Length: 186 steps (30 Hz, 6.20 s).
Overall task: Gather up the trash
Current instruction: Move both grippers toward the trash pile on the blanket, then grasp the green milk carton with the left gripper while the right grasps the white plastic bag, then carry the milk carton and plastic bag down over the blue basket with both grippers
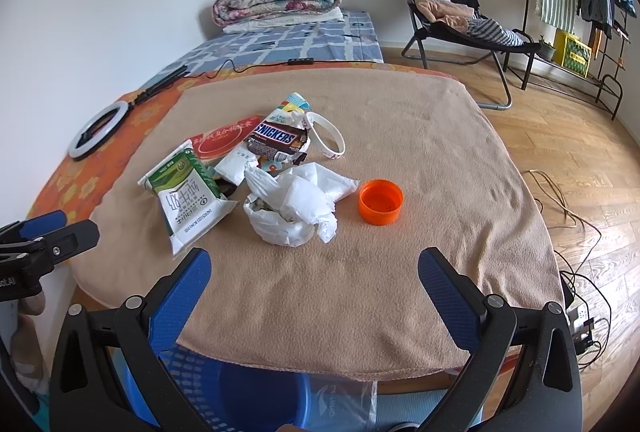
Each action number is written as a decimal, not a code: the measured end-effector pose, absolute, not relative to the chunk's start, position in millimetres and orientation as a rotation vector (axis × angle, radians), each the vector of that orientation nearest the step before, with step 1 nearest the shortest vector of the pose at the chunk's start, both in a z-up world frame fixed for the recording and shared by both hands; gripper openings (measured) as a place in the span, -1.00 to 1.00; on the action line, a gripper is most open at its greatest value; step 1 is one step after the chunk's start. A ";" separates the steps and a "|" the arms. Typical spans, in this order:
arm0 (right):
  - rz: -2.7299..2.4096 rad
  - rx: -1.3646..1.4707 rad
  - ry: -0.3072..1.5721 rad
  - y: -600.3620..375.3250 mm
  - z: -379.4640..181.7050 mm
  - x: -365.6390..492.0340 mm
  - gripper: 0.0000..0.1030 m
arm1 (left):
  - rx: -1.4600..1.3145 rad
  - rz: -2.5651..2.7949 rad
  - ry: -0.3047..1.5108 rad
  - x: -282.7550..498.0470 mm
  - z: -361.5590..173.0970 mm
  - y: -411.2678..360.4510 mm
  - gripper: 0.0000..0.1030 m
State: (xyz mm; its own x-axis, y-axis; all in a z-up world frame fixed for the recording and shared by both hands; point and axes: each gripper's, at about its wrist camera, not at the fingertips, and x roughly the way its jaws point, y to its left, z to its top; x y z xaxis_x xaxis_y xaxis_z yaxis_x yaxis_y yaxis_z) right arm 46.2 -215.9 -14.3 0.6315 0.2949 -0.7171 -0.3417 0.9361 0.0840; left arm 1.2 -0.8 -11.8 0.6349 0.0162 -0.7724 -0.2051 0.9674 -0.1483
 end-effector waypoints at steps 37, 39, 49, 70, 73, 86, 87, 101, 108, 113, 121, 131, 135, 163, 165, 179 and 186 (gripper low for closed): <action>0.324 -0.090 0.835 -214.0 -19.8 47.6 0.99 | -0.239 0.134 0.882 -1.7 -21.4 1.8 0.99; 0.319 -0.101 0.828 -213.3 -20.6 48.0 0.99 | -0.238 0.140 0.885 -2.0 -23.9 2.3 0.99; 0.338 -0.051 0.868 -223.4 -29.4 58.8 0.99 | -0.269 0.178 0.882 5.0 -19.6 16.0 0.99; 0.478 -0.166 0.890 -200.5 -25.5 113.1 0.99 | -0.445 0.188 0.997 85.0 -45.4 36.7 0.99; 0.491 -0.165 0.912 -196.3 -35.3 121.0 0.99 | -0.456 0.211 1.017 97.2 -50.7 36.7 0.99; 0.550 -0.211 0.920 -178.0 -47.6 126.8 0.99 | -0.467 0.283 1.093 130.2 -77.2 34.0 0.99; 0.551 -0.220 0.919 -175.8 -48.8 127.0 0.99 | -0.458 0.287 1.096 132.8 -78.5 31.7 0.99; 0.521 -0.205 0.957 -170.9 -63.3 143.5 0.99 | -0.437 0.326 1.135 151.7 -101.0 20.3 0.98; 0.516 -0.219 0.968 -164.0 -71.2 151.3 0.99 | -0.427 0.319 1.119 146.3 -97.9 25.8 0.64; 0.514 -0.209 1.002 -160.3 -82.5 158.6 0.90 | -0.416 0.308 1.102 140.1 -91.9 30.5 0.57; 0.607 -0.105 1.055 -160.8 -84.4 159.3 -0.22 | -0.413 0.293 1.080 129.0 -82.8 39.9 0.54; 0.640 -0.063 1.014 -168.2 -67.9 148.1 -0.39 | -0.404 0.259 1.027 105.5 -60.8 42.8 0.54; 0.653 -0.051 0.970 -171.9 -51.9 140.1 -0.39 | -0.406 0.235 1.012 95.2 -52.3 43.2 0.54; 0.747 -0.088 0.938 -193.6 -30.3 24.0 -0.39 | -0.274 0.069 1.034 -25.7 -52.5 -6.7 0.54; 0.752 -0.093 0.942 -195.0 -32.3 14.9 -0.39 | -0.266 0.067 1.040 -33.6 -56.6 -10.3 0.54; 0.791 -0.190 1.002 -191.5 -68.2 -35.1 -0.39 | -0.218 0.052 1.095 -64.6 -97.4 -27.5 0.54; 0.800 -0.232 1.041 -186.5 -84.9 -42.6 -0.39 | -0.204 0.049 1.115 -63.4 -108.4 -26.6 0.55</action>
State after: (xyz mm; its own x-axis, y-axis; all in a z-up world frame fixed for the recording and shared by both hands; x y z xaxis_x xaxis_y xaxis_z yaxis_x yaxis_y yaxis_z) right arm -42.6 -186.5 -84.9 0.2586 0.4794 -0.8386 -0.6875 0.7012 0.1889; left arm -63.4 -26.6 -108.4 0.4409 -0.0626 -0.8954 -0.1414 0.9803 -0.1382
